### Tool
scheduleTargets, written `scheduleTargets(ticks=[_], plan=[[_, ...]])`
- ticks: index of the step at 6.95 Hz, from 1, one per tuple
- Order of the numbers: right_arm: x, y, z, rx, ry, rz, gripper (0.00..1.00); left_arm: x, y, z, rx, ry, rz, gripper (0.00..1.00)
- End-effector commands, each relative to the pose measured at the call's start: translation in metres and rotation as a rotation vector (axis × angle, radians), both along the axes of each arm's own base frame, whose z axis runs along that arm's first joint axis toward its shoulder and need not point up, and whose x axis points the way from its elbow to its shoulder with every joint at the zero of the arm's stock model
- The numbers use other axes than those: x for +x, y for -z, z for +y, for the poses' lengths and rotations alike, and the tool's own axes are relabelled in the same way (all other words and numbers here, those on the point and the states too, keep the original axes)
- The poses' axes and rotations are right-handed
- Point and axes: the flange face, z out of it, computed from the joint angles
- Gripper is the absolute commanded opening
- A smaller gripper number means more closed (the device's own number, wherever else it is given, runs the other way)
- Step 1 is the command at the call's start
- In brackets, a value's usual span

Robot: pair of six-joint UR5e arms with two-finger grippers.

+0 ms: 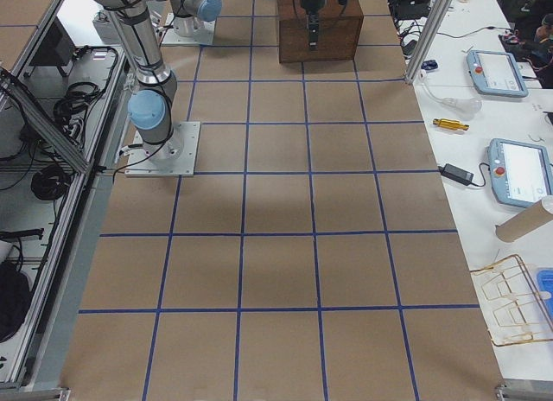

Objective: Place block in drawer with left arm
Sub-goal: 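Release the handle and move the left gripper over the yellow cube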

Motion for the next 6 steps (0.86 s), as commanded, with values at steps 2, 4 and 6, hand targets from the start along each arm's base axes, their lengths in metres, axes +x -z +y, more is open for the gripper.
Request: scheduleTargets(ticks=[2, 4, 6], plan=[[0.0, 0.0, 0.0, -0.001, 0.0, -0.001, 1.0, -0.017, 0.045, 0.021, -0.066, 0.354, -0.158, 1.0], [0.0, 0.001, 0.0, 0.001, 0.0, 0.0, 1.0, -0.003, 0.059, 0.034, -0.058, 0.49, -0.123, 1.0], [0.0, 0.0, 0.0, -0.001, 0.0, 0.0, 1.0, -0.003, 0.069, 0.033, -0.087, 0.535, -0.083, 0.99]])
